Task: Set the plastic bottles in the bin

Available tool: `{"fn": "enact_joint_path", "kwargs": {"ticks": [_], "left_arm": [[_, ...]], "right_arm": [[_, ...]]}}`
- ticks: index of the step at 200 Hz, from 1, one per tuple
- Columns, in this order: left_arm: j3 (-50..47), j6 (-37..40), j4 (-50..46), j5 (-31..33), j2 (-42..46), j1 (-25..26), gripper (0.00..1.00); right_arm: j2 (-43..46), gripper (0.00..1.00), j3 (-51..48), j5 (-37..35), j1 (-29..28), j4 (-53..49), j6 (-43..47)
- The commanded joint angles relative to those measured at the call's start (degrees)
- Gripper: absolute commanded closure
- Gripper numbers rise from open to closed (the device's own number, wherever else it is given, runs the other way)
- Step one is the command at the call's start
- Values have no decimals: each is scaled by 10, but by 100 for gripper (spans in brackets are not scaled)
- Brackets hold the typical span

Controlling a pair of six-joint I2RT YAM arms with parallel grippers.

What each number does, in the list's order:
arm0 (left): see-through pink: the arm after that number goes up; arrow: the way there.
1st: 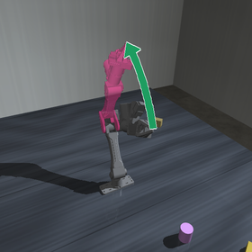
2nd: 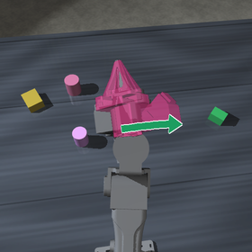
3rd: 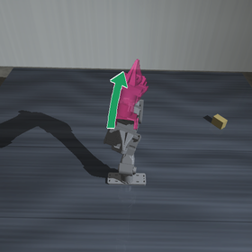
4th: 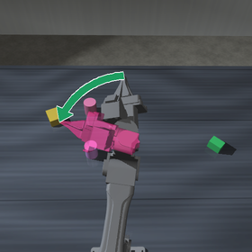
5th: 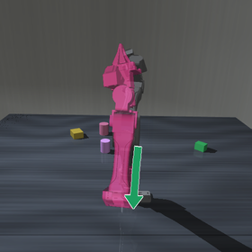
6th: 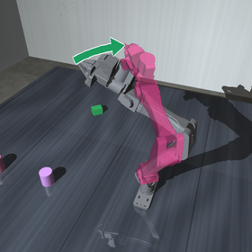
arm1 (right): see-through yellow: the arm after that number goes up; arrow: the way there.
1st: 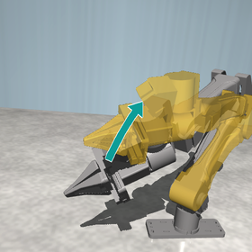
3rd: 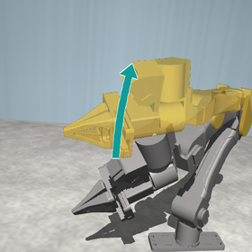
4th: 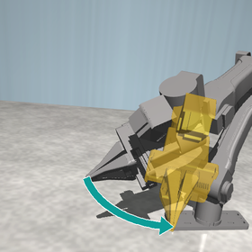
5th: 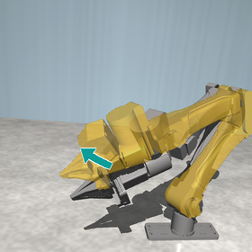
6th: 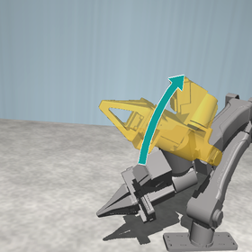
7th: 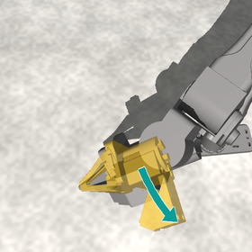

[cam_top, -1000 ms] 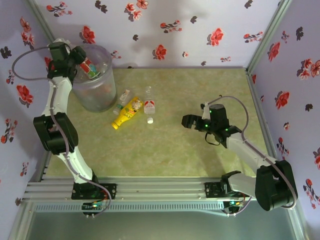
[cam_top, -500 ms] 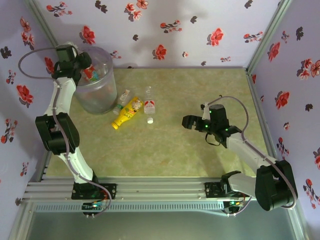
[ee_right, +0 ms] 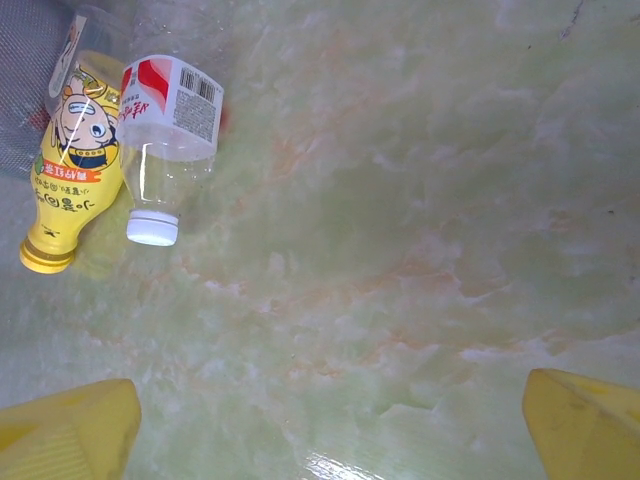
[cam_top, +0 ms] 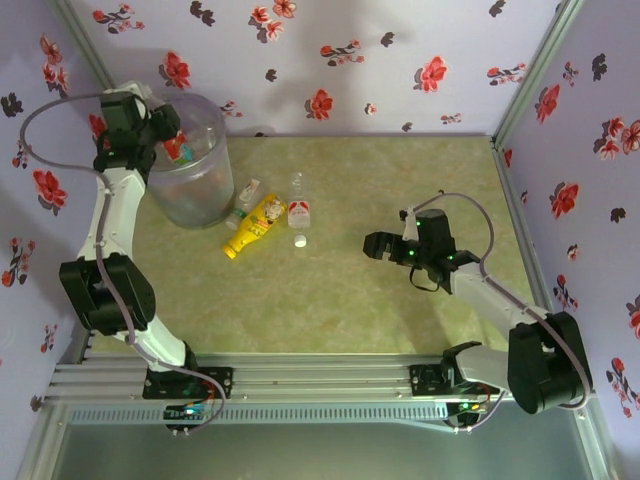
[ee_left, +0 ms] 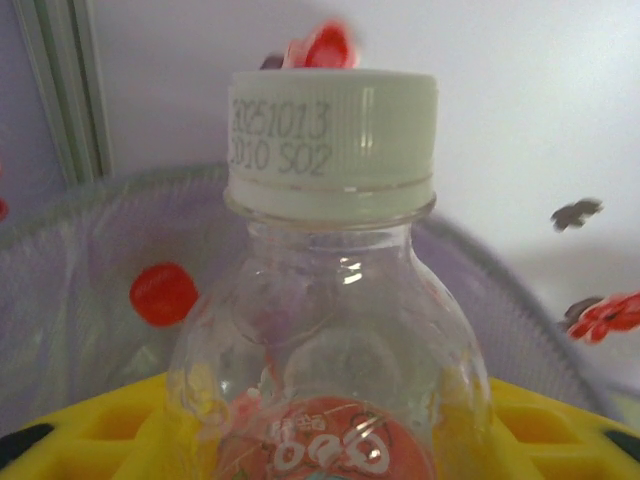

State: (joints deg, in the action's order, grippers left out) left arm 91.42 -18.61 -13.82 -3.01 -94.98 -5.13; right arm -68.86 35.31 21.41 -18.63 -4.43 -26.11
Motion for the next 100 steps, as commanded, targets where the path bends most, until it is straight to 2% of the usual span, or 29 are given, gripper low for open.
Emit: {"fn": "enact_joint_path", "kwargs": {"ticks": [1, 100], "left_arm": [[-24, 21, 6, 5, -5, 2, 83], [-119, 32, 42, 4, -12, 6, 83]], "right_arm": [[-3, 1, 17, 3, 4, 6, 8], [-15, 1, 19, 2, 3, 13, 7]]}}
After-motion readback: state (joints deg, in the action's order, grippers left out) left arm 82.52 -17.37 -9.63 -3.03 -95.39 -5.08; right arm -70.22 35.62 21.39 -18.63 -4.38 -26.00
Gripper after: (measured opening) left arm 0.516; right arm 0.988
